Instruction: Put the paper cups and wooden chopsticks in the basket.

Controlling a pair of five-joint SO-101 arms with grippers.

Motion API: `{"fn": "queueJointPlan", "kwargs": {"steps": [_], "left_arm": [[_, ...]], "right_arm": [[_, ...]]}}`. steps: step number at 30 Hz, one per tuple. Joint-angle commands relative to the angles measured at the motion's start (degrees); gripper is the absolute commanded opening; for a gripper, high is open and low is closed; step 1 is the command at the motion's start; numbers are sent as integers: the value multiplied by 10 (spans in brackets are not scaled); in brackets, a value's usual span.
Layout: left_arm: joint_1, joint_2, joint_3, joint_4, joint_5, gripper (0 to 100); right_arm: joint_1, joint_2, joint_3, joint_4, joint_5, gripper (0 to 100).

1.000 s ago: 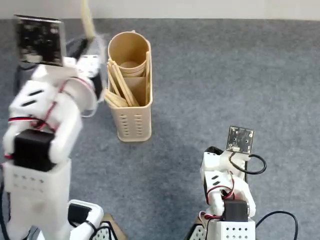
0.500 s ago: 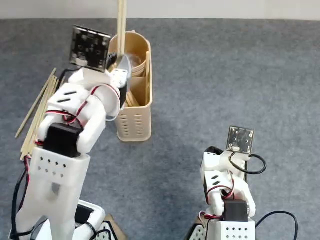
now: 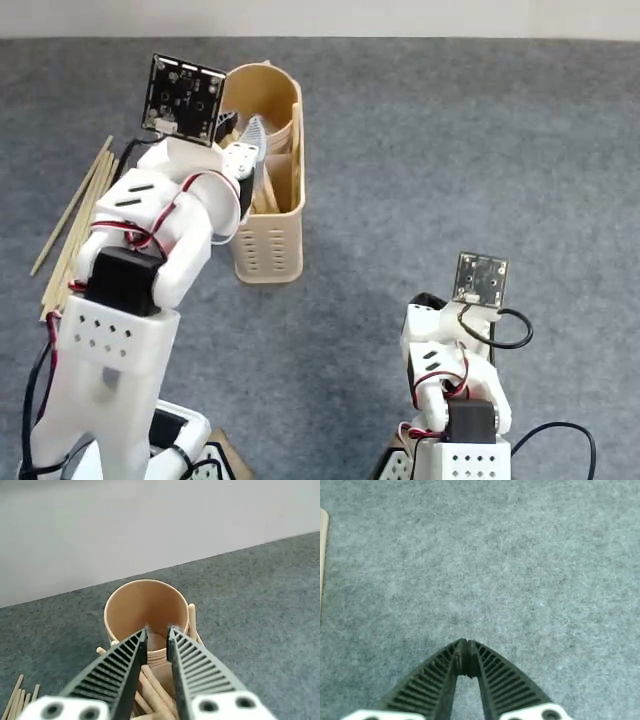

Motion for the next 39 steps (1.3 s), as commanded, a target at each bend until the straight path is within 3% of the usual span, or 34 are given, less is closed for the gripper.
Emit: {"fn": "queueJointPlan", "kwargs": {"steps": [1,4,7,13,16,21,25,39], "left_arm": [[2,-14,-47,17,-7,104],[-43,-13,-84,43,-7,104],[-146,-7,-121,78,-20,104],[-365,69,-98,106,-181,104],[-430,160,-88,121,-248,104],[-448,313,-94,194,-342,107],[-451,399,-94,196,-350,109],[-488,545,-124,98,-350,109]], "right_arm": [[6,0,92,-1,5,5],[6,0,92,-1,5,5],[6,0,92,-1,5,5],[6,0,92,-1,5,5],[6,0,92,-1,5,5],[6,0,92,-1,5,5],[6,0,92,-1,5,5],[6,0,92,-1,5,5]]}}
